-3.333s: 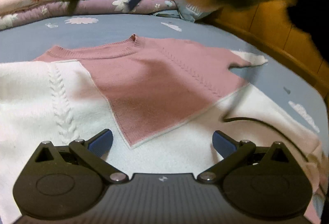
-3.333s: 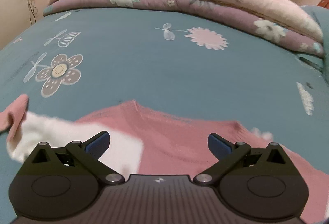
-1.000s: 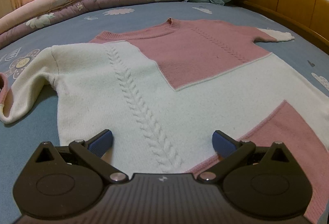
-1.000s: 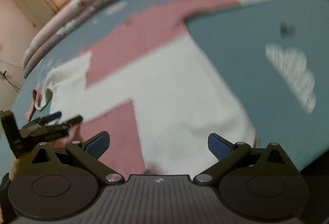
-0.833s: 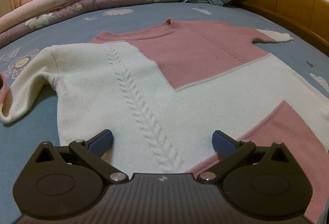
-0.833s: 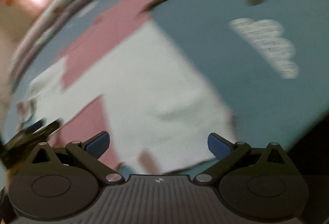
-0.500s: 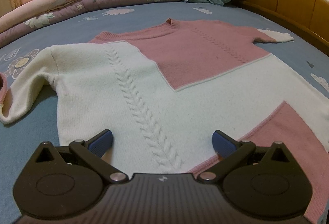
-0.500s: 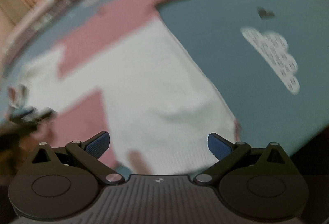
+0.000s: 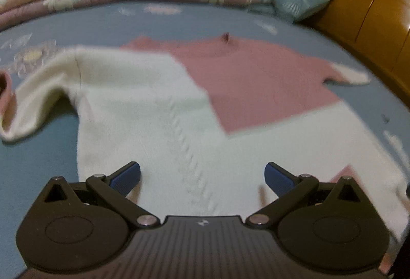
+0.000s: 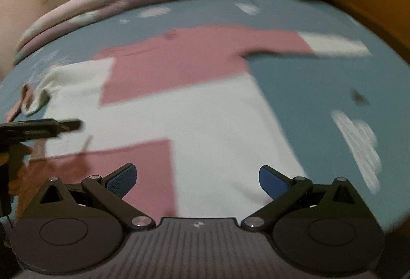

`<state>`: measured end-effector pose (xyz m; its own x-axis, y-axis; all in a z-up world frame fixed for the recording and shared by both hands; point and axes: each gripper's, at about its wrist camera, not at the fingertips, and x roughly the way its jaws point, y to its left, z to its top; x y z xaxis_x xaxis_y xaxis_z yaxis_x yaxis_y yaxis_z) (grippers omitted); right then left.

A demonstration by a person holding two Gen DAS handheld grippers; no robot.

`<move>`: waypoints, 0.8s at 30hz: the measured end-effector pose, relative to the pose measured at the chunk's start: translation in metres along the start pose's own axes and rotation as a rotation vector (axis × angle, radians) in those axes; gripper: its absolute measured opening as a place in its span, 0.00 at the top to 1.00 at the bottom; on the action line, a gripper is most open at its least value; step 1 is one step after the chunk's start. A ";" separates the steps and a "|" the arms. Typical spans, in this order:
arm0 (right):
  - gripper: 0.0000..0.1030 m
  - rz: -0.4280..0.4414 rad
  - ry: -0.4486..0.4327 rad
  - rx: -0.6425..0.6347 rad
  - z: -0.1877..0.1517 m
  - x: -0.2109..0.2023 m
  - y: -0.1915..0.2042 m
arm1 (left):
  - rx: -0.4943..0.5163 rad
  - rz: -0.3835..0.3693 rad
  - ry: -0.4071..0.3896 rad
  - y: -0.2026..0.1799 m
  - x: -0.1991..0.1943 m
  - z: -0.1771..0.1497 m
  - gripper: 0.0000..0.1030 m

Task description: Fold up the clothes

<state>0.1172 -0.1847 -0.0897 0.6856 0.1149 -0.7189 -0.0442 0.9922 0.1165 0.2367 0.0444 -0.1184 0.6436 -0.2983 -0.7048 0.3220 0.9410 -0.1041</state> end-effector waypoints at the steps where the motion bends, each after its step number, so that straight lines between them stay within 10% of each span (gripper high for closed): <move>1: 0.00 0.017 -0.015 -0.037 0.005 0.007 0.012 | 0.040 0.019 -0.016 -0.004 0.002 -0.002 0.01; 8: 0.00 0.091 -0.115 -0.264 0.029 0.060 0.045 | 0.098 0.014 -0.083 -0.002 0.007 -0.012 0.00; 24: 0.00 0.164 -0.021 -0.240 0.009 0.087 0.026 | 0.064 0.059 -0.068 -0.008 0.010 -0.008 0.00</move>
<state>0.1819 -0.1495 -0.1428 0.6697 0.2758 -0.6896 -0.3240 0.9440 0.0629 0.2352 0.0352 -0.1305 0.7076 -0.2547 -0.6592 0.3243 0.9458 -0.0173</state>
